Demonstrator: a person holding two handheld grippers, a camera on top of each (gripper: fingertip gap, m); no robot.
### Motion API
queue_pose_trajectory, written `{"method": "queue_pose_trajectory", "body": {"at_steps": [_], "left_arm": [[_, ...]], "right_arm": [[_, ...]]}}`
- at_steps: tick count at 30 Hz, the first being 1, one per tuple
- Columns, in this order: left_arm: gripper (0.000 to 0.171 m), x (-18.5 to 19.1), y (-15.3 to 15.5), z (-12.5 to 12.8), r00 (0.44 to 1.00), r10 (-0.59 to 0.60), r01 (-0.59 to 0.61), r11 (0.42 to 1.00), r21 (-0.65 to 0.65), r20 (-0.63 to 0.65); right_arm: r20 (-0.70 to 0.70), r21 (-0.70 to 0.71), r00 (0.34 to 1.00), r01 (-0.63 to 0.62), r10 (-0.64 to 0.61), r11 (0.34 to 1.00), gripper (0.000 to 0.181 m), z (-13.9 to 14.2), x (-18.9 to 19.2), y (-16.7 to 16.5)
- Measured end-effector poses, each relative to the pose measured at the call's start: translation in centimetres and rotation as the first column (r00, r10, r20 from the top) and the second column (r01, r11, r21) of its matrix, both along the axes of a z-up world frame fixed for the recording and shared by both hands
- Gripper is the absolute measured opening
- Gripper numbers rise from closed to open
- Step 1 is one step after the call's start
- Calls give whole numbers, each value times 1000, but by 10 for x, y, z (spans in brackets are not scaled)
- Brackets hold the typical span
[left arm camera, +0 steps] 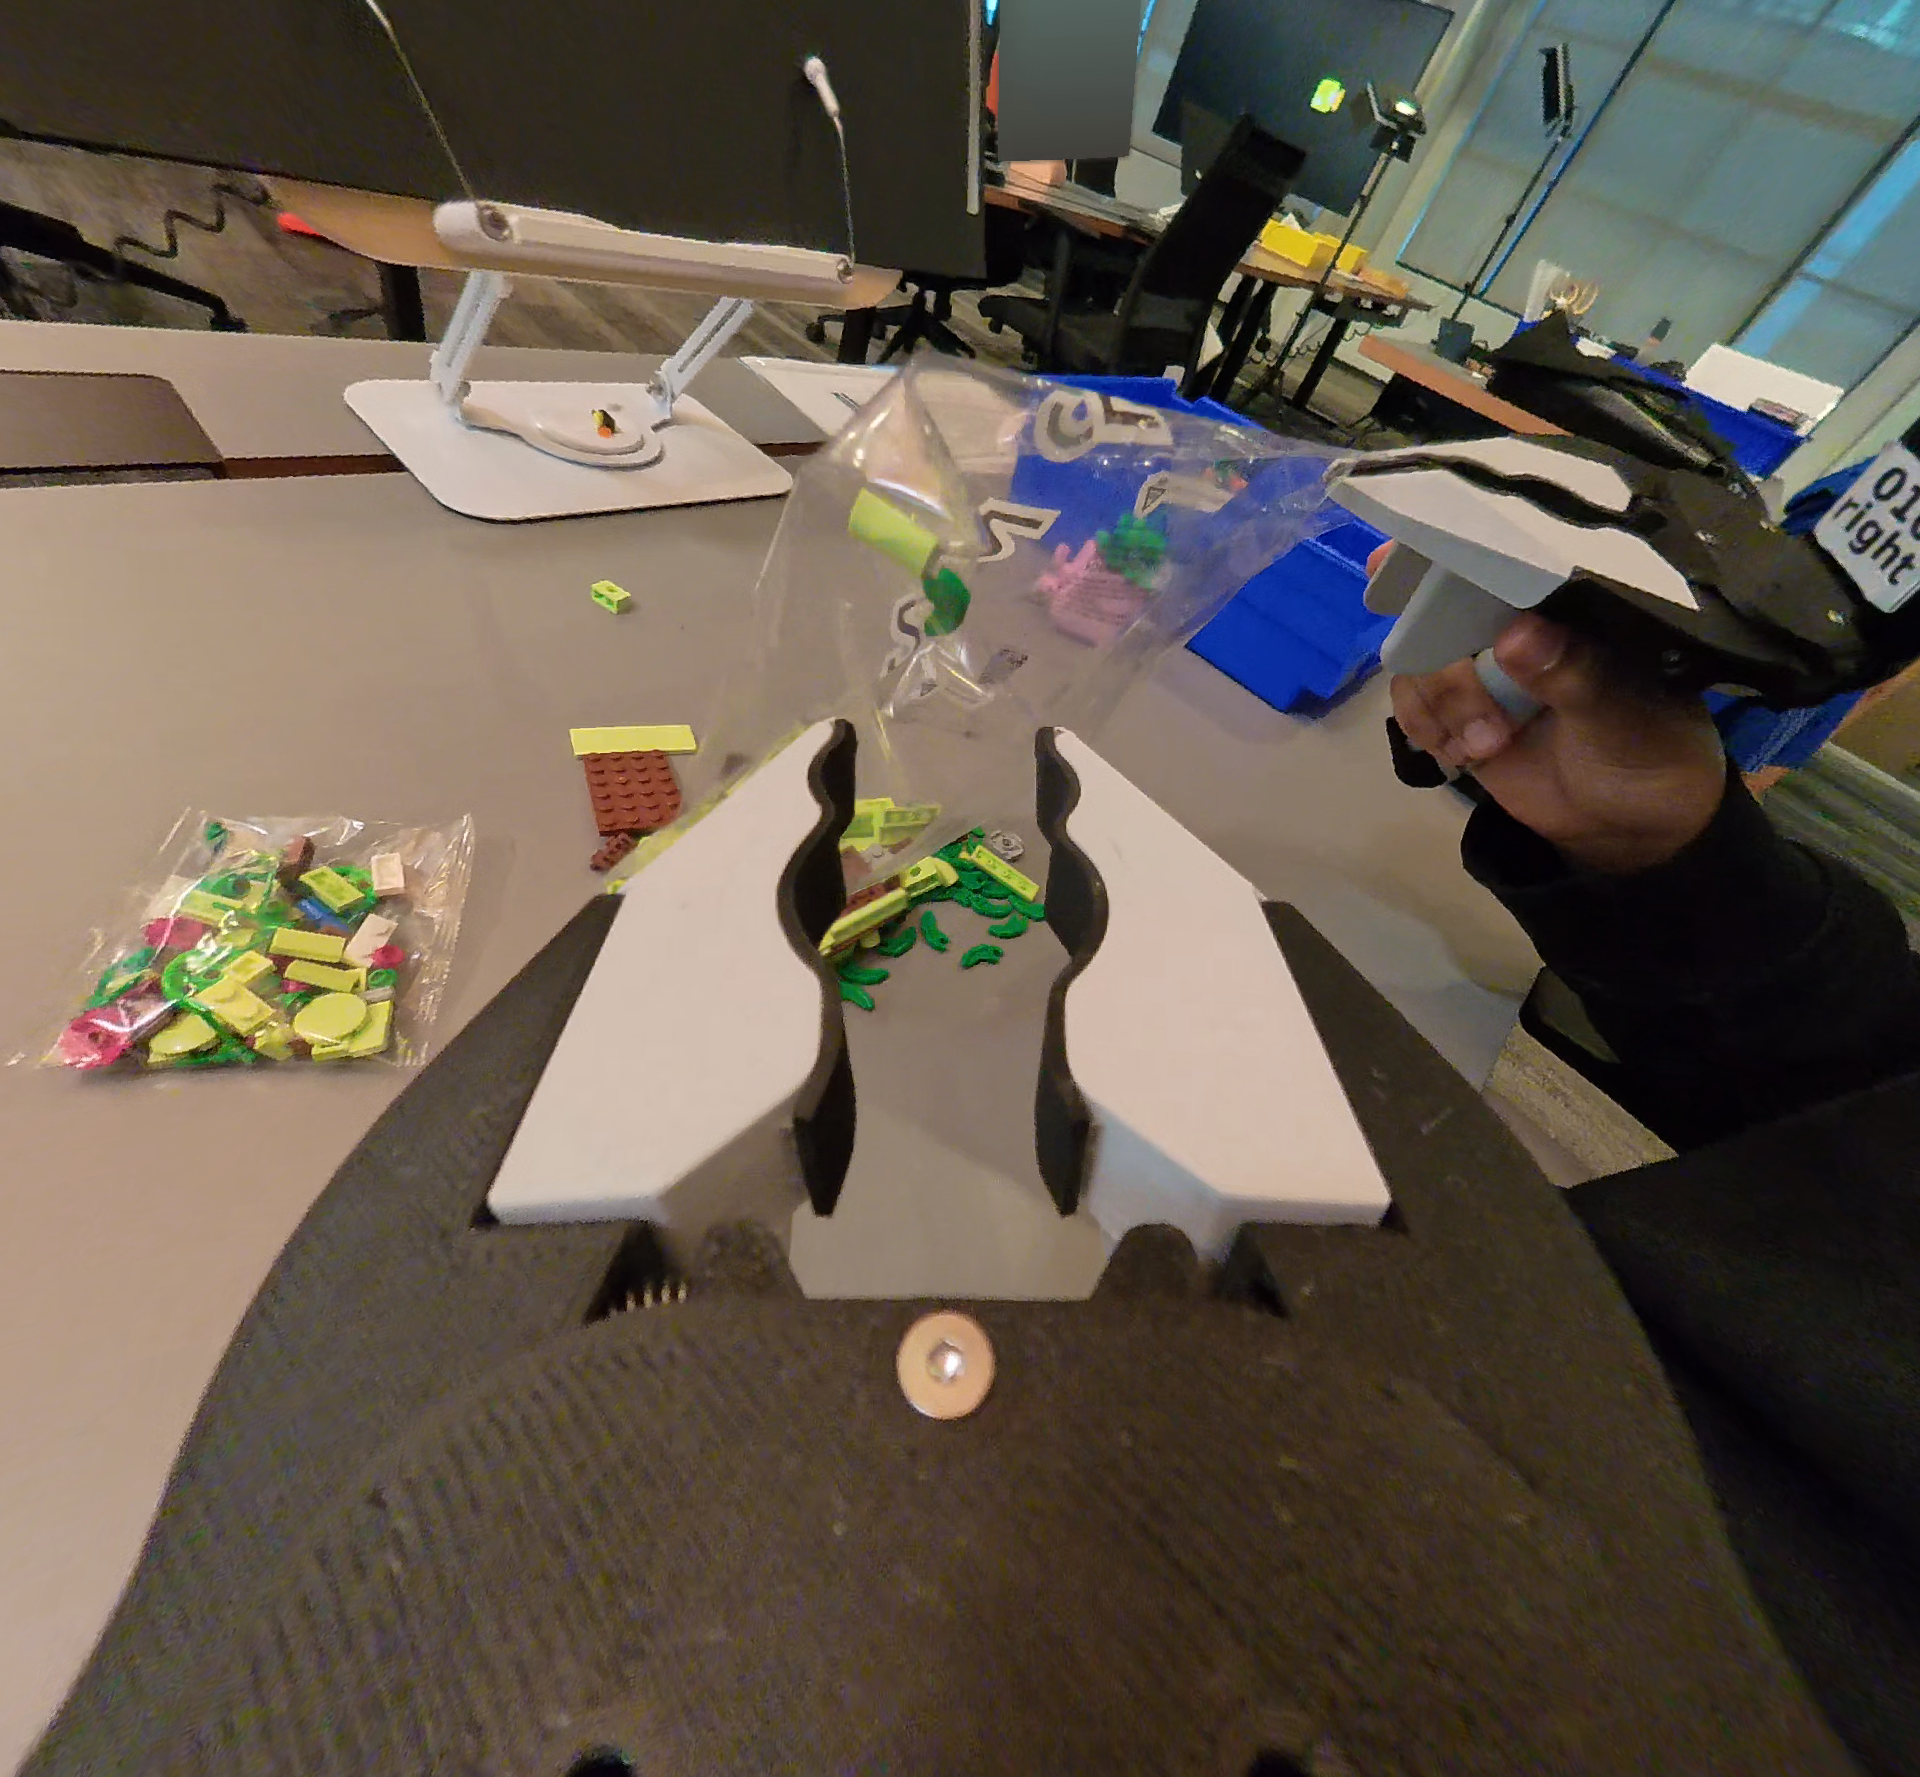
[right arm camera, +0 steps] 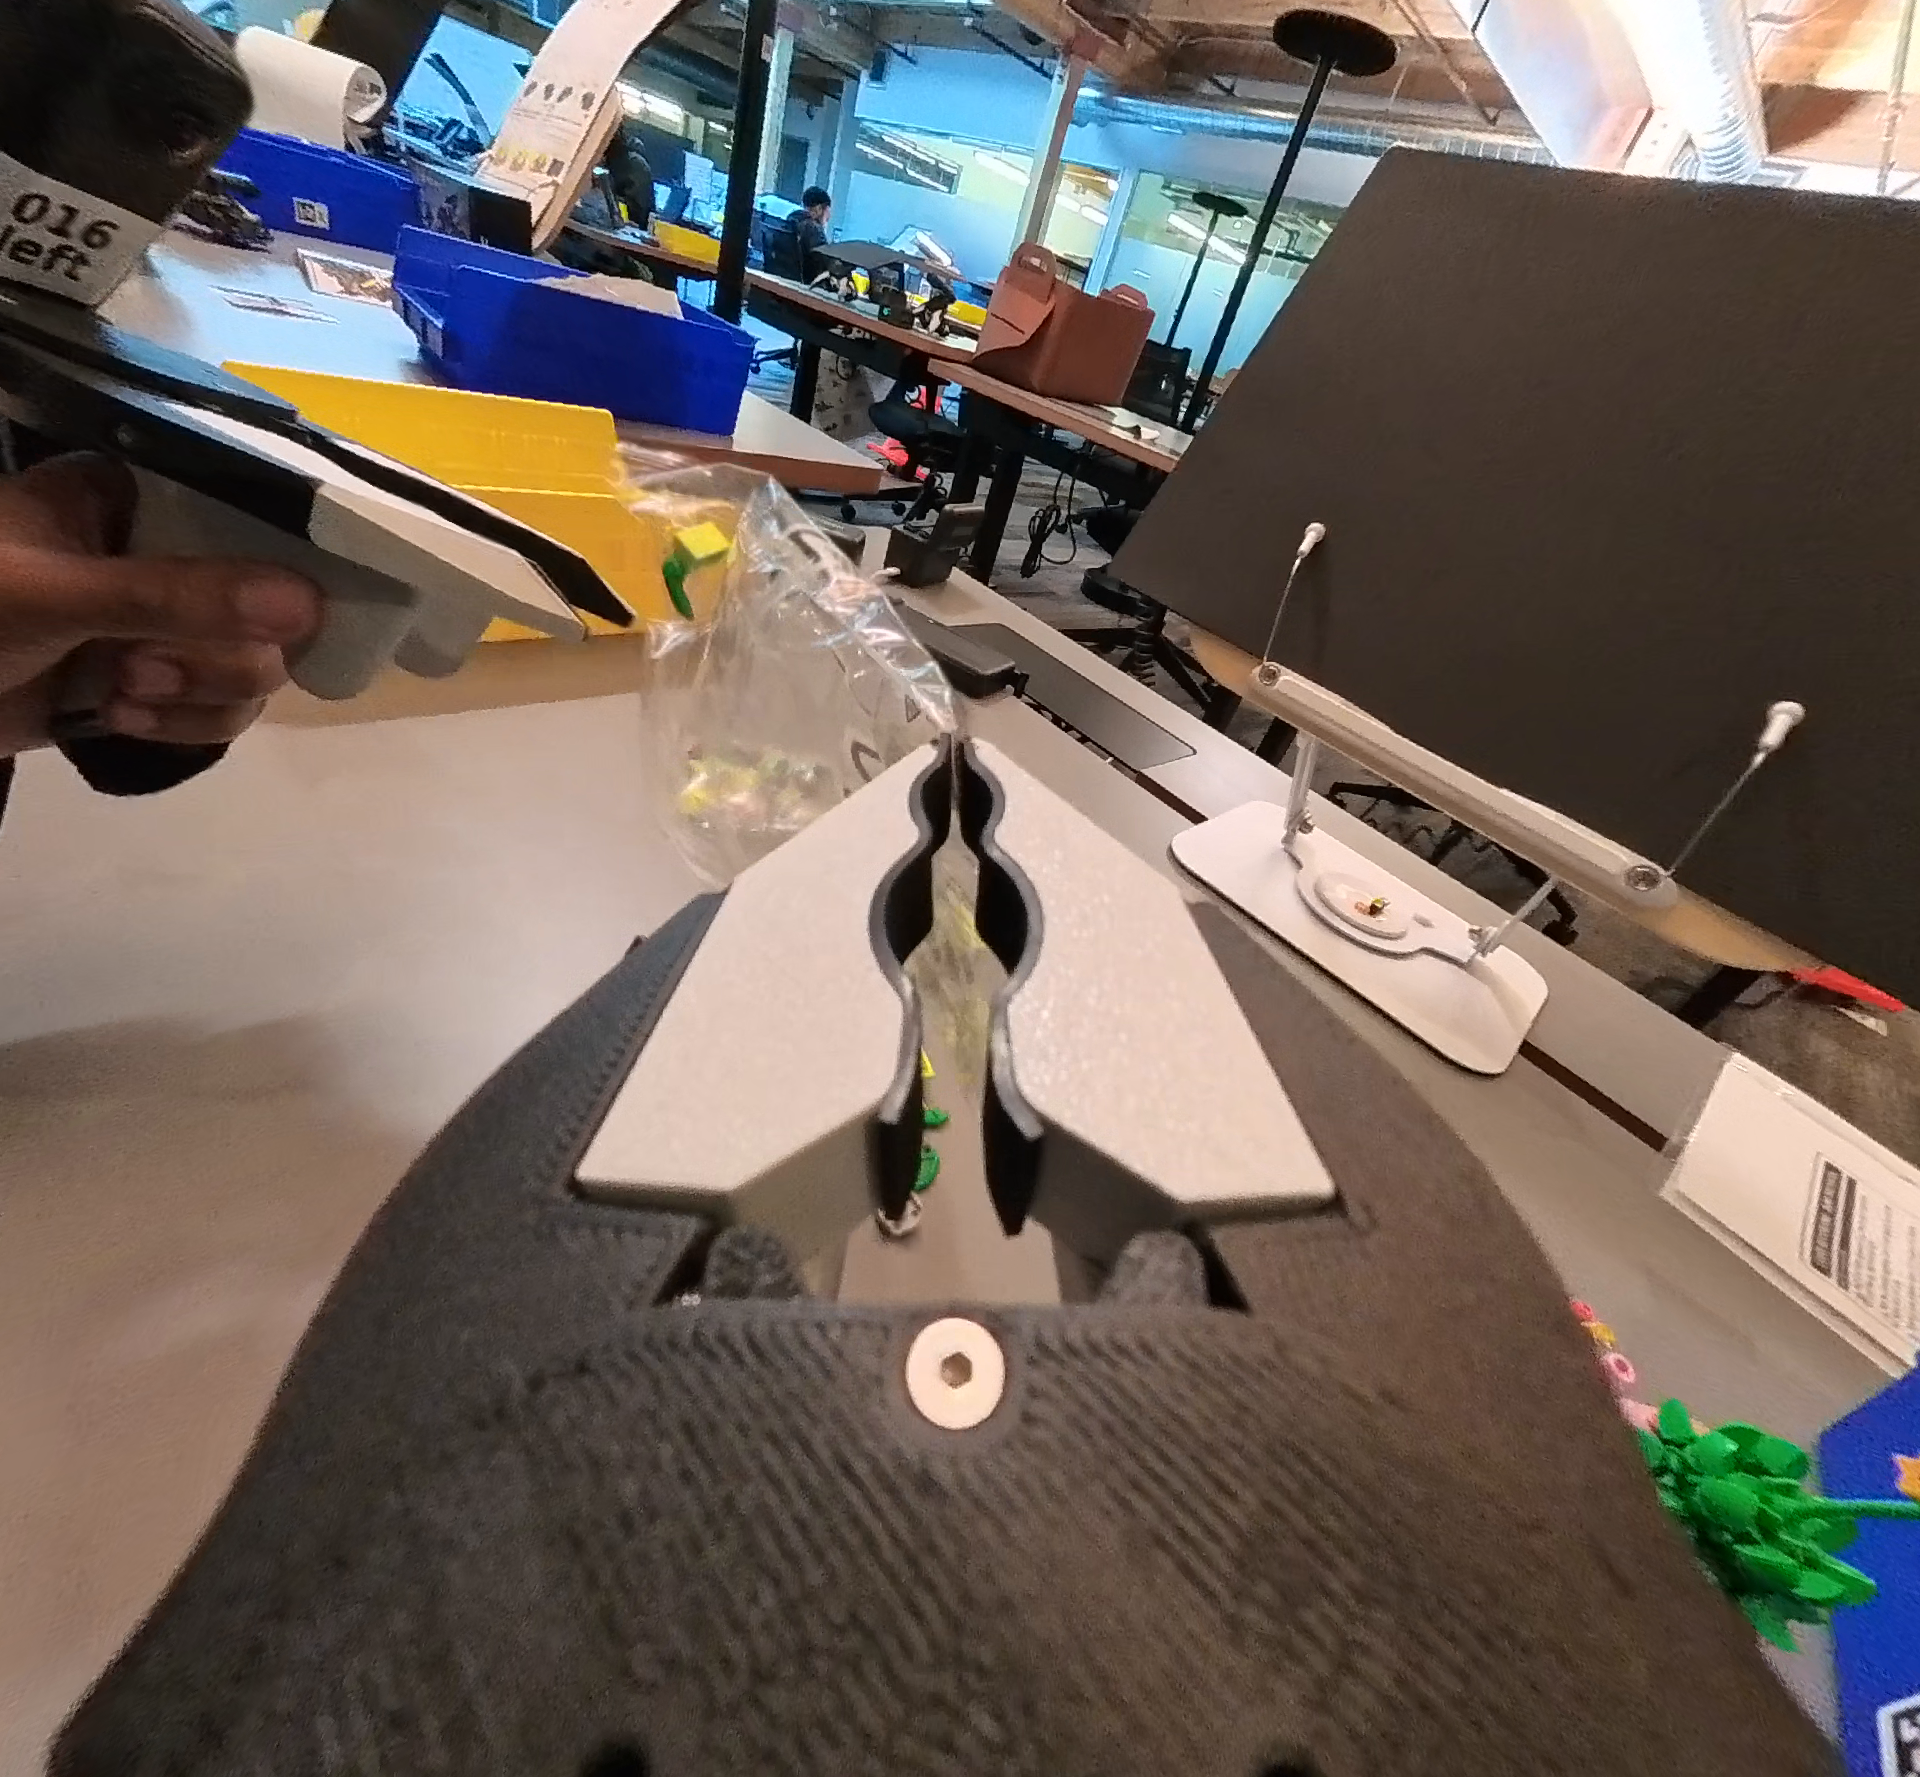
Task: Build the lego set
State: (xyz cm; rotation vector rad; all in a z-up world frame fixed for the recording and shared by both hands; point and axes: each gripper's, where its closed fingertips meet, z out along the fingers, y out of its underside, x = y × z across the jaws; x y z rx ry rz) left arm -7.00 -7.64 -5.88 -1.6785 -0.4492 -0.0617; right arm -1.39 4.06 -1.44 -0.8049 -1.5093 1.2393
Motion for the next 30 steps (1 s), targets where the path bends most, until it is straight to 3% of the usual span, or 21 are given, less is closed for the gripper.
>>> {"method": "queue_pose_trajectory", "body": {"at_steps": [16, 20, 25, 30], "left_arm": [[35, 3, 3, -3, 999, -27, 26, 999, 37, 26], [36, 26, 22, -13, 985, -144, 139, 989, 59, 94], [34, 30, 31, -30, 986, -141, 142, 990, 1, 87], [34, 23, 23, -32, 979, -141, 132, 989, 71, 145]], "right_arm": [[-61, -46, 997, 42, -45, 998, 0, 12, 6, 21], [-76, -61, 996, 35, -40, 998, 0, 6, 7, 18], [-77, -57, 997, 27, -31, 998, 0, 12, 5, 16], [-81, -104, 996, -36, 27, 994, 0, 31, -8, -3]]}}
